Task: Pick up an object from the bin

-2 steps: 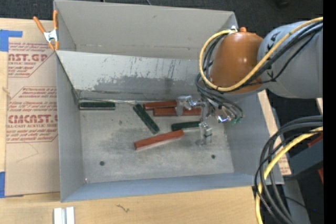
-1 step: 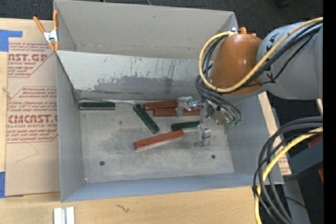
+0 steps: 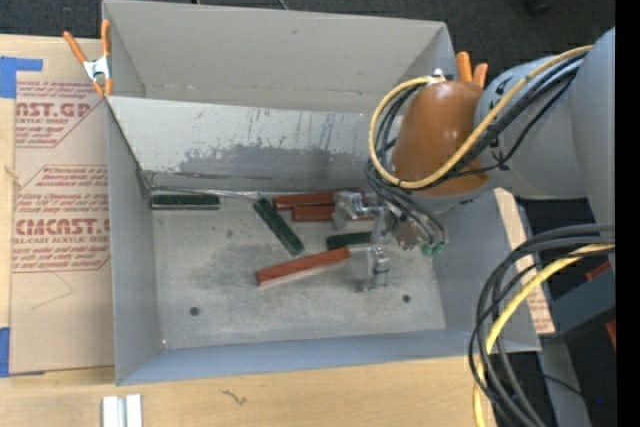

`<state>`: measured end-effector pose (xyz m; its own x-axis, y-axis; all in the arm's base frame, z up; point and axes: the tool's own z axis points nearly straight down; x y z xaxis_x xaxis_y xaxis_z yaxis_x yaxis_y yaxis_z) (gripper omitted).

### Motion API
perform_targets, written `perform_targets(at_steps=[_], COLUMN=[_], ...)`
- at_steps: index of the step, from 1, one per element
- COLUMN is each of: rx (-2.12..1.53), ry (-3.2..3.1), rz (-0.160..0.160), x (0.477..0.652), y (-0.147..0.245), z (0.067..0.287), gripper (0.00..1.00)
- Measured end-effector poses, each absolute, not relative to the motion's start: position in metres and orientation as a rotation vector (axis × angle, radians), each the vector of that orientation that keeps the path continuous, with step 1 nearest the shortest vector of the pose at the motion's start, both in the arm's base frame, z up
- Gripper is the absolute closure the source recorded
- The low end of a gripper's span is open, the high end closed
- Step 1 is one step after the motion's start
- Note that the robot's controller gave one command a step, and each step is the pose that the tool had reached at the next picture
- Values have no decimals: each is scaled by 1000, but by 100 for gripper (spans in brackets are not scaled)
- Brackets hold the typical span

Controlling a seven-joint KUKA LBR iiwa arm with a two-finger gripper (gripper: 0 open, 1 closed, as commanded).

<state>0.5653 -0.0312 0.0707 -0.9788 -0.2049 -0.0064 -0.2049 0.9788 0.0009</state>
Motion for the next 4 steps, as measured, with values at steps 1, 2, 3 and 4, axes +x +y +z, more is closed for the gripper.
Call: perform_targets(at_steps=[1,2,3,4], rx=[-322,-323,-324,-324], ry=[3121,3123,3120,3114], rz=[1,1,0,-3], x=[566,566,567,570], y=[-31,-31,-30,-29], z=[71,71,106,194], gripper=[0,100,100,100])
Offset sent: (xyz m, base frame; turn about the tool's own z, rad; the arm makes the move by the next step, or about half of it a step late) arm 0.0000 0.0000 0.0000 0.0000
